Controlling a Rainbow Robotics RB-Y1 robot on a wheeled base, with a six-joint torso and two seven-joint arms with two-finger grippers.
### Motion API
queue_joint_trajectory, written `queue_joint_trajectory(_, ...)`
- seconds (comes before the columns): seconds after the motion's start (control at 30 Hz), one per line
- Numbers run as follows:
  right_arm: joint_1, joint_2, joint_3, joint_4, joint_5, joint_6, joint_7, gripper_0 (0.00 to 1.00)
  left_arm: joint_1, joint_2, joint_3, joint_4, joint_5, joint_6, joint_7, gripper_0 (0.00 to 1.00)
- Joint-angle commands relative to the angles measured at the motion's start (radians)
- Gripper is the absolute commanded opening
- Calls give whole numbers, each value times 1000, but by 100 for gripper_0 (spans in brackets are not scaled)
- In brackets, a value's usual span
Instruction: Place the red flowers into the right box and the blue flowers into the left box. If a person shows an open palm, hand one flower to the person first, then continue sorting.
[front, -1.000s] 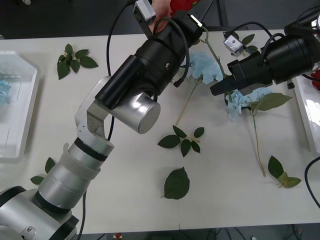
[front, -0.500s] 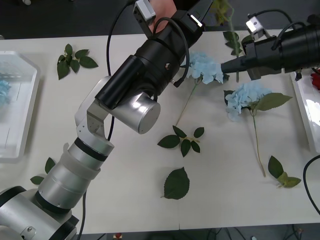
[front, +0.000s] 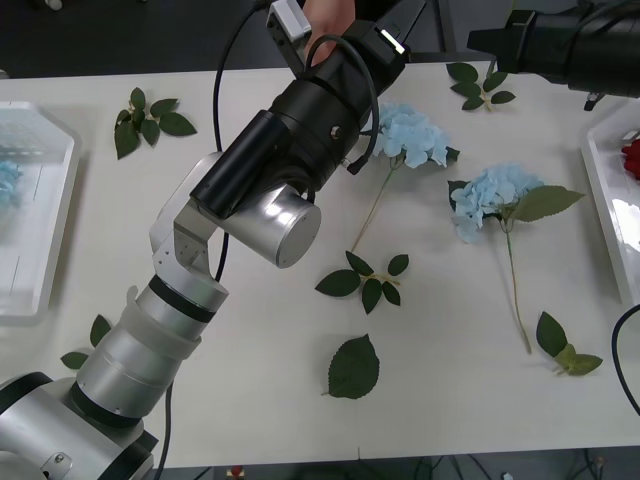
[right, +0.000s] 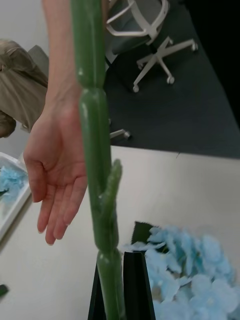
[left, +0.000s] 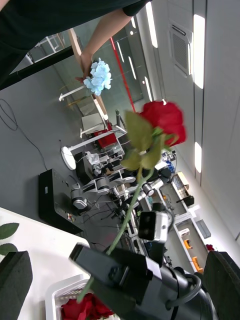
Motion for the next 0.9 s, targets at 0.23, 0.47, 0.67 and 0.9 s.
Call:
queue_joint_trajectory(0.23, -171, 35, -4, 46, 148, -174, 324, 0, 9, -27, 24, -28, 8, -16, -32, 100)
queue_joint_trajectory(0.47, -214, 101, -4, 58, 249, -265, 442, 0, 9, -27, 24, -28, 8, -16, -32, 100)
queue_joint_trajectory(0.67, -233, 140, -3, 58, 326, -309, 469, 0, 9, -27, 24, -28, 8, -16, -32, 100)
queue_joint_trajectory(0.9, -236, 167, -1, 58, 364, -329, 469, 0, 9, -27, 24, -28, 8, -16, -32, 100)
